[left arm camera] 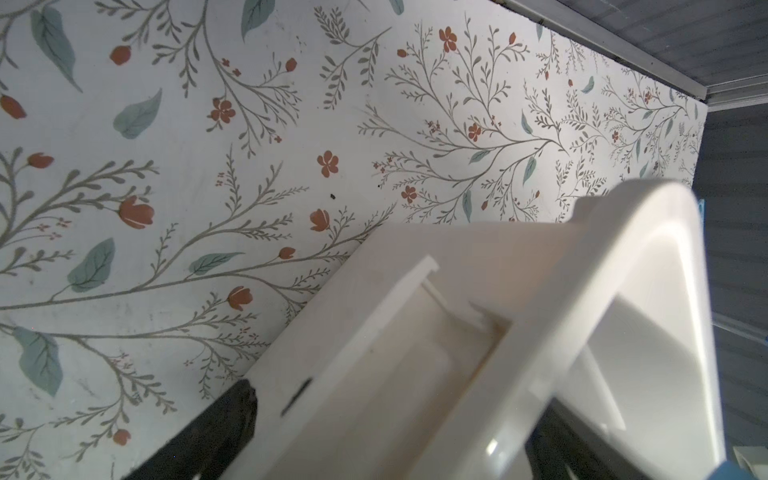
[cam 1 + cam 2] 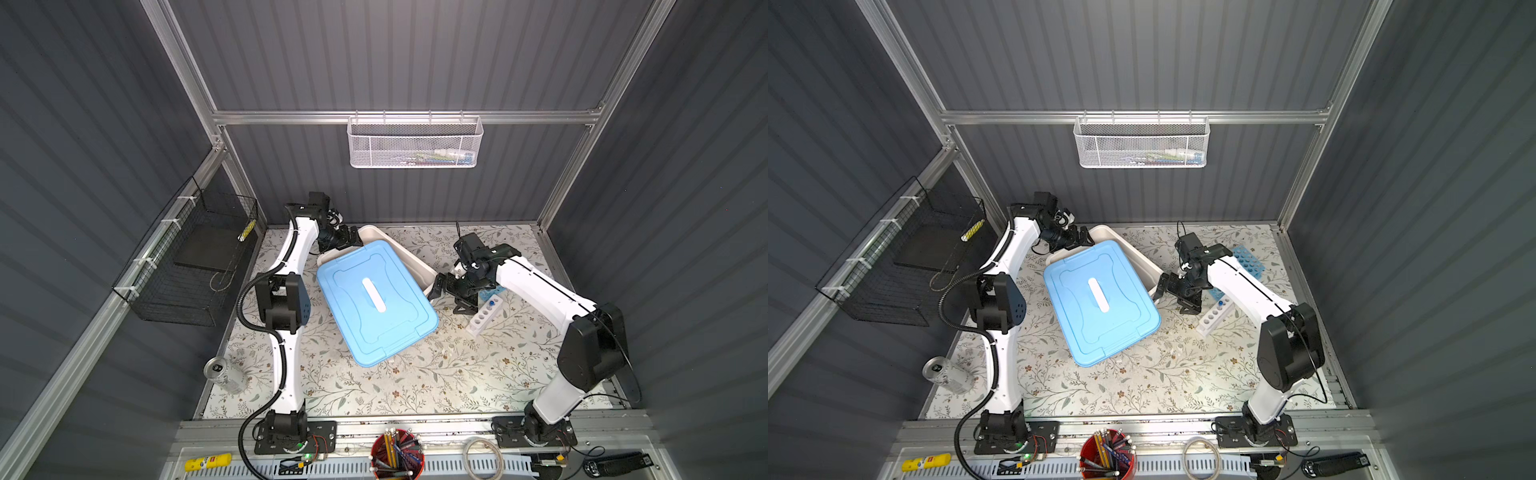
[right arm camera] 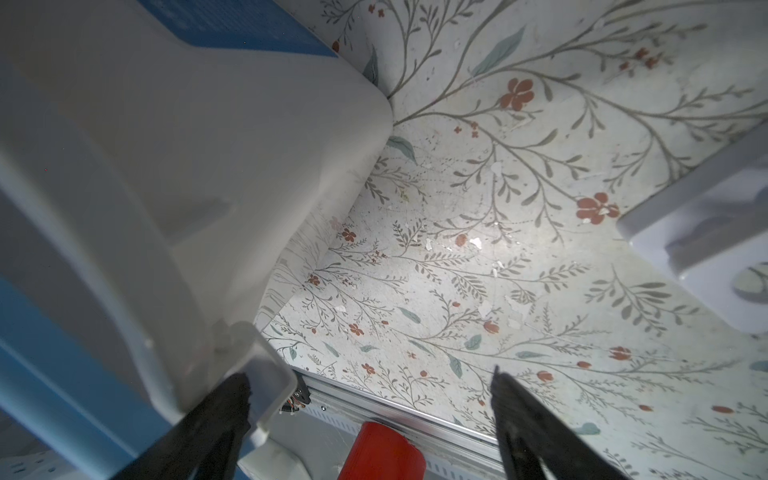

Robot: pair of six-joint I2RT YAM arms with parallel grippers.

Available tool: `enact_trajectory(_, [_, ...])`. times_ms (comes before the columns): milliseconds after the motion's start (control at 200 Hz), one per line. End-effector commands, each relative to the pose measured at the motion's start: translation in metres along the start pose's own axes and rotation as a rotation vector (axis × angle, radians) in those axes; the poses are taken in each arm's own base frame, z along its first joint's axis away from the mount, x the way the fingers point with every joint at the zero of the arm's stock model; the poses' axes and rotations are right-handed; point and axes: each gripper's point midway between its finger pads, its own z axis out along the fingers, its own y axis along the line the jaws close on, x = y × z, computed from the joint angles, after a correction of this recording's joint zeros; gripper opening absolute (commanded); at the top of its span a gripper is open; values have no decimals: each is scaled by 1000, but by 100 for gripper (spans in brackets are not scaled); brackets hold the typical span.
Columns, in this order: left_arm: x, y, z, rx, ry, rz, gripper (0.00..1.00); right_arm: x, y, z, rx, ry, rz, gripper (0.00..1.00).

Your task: Organize the chemistry lab equipment

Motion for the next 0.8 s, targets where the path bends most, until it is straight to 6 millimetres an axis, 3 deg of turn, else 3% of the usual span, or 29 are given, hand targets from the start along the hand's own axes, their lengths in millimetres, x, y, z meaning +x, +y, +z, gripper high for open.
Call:
enact_trajectory(0, [3, 3, 4, 10, 29, -33, 98, -13, 2, -19, -21, -61, 1, 92])
enact_trajectory(165, [0, 5, 2, 8, 20, -39, 99, -28, -13, -45, -13, -163, 58, 93])
enact_trajectory(290, [-3, 6, 0, 10, 13, -50, 99, -26, -4, -65, -88, -212, 68, 92])
enact_trajectory(495, [-7, 3, -6, 16, 1, -53, 99, 23, 9, -70, -267, -181, 140, 89])
enact_trajectory(595, [-6, 3, -6, 18, 1, -56, 99, 51, 3, -64, -297, -149, 172, 88])
enact_trajectory(795, [-6, 2, -10, 15, -6, -54, 99, 86, 23, -47, -393, -90, 124, 85])
